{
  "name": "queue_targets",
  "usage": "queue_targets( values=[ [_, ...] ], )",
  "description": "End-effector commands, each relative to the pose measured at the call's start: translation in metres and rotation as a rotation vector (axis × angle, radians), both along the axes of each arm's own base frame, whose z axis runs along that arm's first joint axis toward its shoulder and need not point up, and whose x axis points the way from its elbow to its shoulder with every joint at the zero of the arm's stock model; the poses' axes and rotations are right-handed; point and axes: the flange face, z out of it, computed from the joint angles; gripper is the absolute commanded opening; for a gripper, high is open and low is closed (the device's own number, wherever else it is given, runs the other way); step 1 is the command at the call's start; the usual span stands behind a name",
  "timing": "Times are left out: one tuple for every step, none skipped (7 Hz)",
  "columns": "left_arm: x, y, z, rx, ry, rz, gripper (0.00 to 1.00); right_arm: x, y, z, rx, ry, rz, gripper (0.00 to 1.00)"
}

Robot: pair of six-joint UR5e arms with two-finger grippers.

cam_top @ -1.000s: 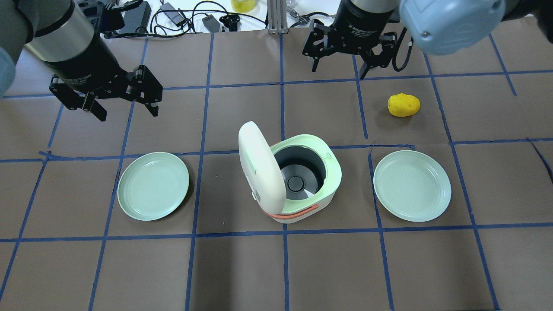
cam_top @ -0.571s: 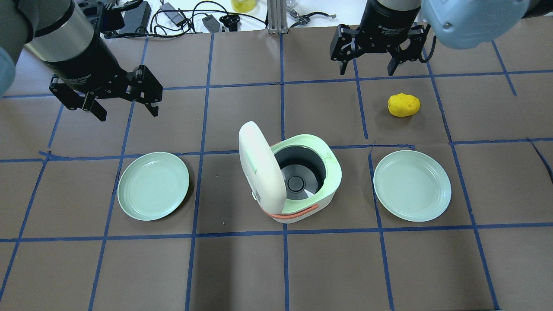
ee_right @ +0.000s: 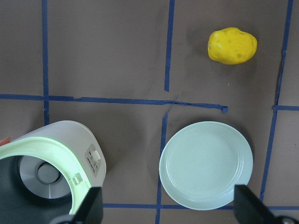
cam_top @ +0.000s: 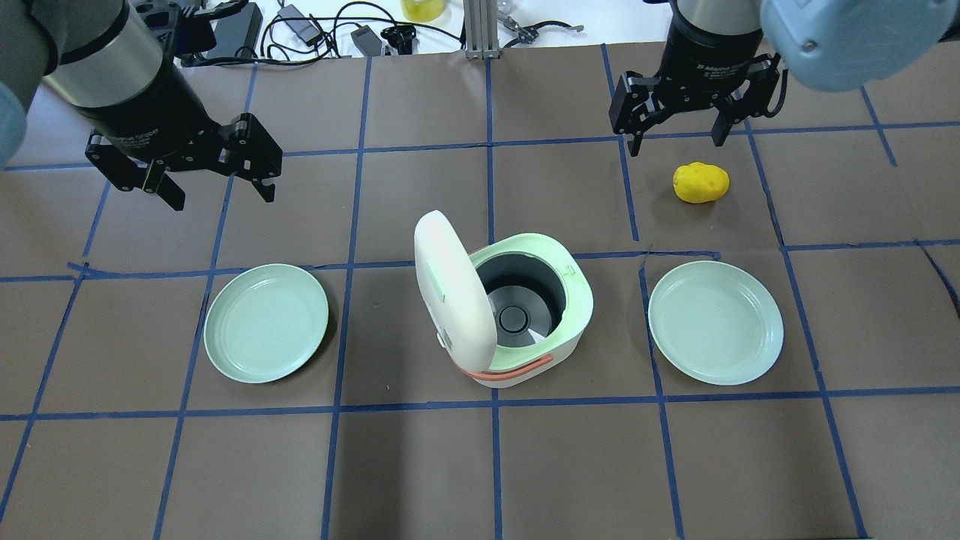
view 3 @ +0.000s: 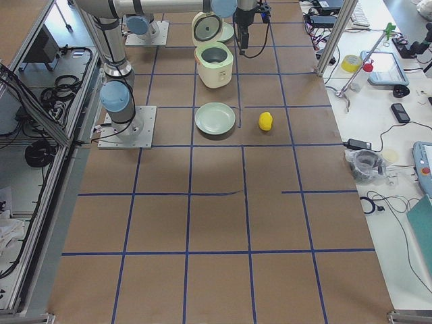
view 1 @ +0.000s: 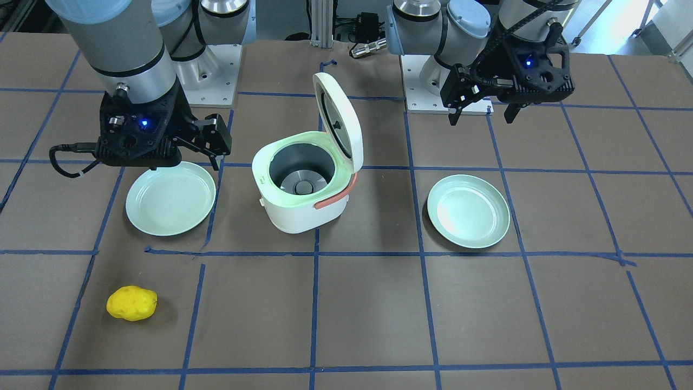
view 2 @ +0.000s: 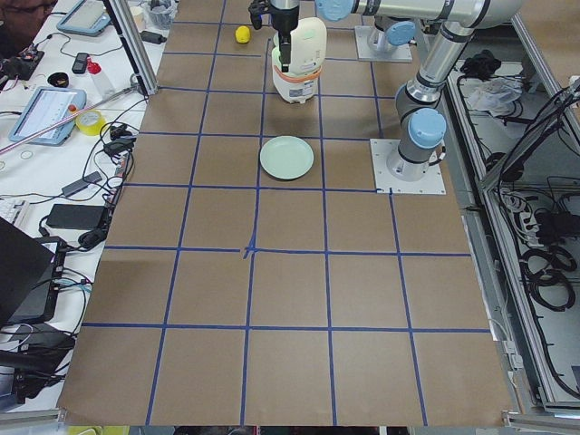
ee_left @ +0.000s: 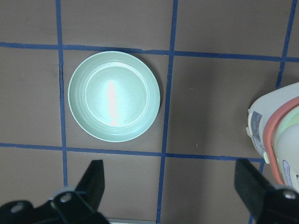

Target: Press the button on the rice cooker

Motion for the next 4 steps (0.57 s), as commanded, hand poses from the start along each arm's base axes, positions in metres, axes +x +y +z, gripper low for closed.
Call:
queue_targets(
  values=[
    [0.0000,0.0000,0.0000,0.000,0.000,0.000,1.00,-0.0060,0.0099,0.0026,-0.001,-0.001,-0.004,0.98],
    [0.0000,0.0000,0.0000,0.000,0.000,0.000,1.00,-0.0070,0.0118,0.0038,0.000,0.001,-0.007,0.96],
    [0.0000,0.0000,0.0000,0.000,0.000,0.000,1.00,-0.0073,0.0164,0.0095,-0.006,0.001,-0.012,0.96],
    [0.0000,0.0000,0.0000,0.000,0.000,0.000,1.00,-0.0066,0.0156,0.0105,-0.015,-0.006,-0.020,0.97]
  ],
)
